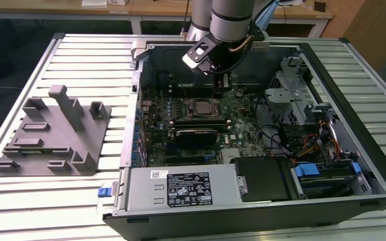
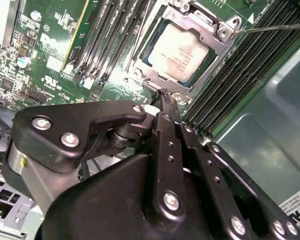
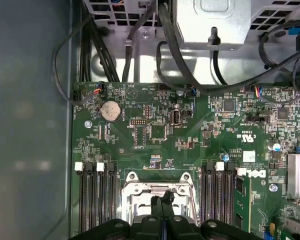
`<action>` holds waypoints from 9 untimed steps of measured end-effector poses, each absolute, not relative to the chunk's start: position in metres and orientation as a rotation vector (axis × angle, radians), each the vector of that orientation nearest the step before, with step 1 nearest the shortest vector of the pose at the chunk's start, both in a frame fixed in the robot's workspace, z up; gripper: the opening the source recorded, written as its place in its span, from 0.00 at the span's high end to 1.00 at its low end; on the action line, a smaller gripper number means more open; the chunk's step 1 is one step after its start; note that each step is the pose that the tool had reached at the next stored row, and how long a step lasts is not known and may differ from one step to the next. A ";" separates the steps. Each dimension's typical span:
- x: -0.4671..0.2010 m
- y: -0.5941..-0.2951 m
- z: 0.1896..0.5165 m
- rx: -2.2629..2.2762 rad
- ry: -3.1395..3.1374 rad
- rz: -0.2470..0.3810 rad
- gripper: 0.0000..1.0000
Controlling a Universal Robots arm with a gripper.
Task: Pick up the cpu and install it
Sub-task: 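Close the cpu cover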
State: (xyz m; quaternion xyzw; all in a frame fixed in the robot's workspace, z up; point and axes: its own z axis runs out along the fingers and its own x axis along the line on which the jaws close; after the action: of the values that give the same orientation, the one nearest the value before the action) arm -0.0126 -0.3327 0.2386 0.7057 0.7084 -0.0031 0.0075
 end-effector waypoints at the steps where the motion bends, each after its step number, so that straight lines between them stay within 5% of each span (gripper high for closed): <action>1: -0.013 -0.333 0.238 2.207 2.215 -0.010 0.89; 9: -0.024 -0.334 0.233 2.206 2.215 -0.009 0.89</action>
State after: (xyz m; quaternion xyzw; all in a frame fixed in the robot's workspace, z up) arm -0.0243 -0.3340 0.2334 0.7058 0.7084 -0.0029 0.0077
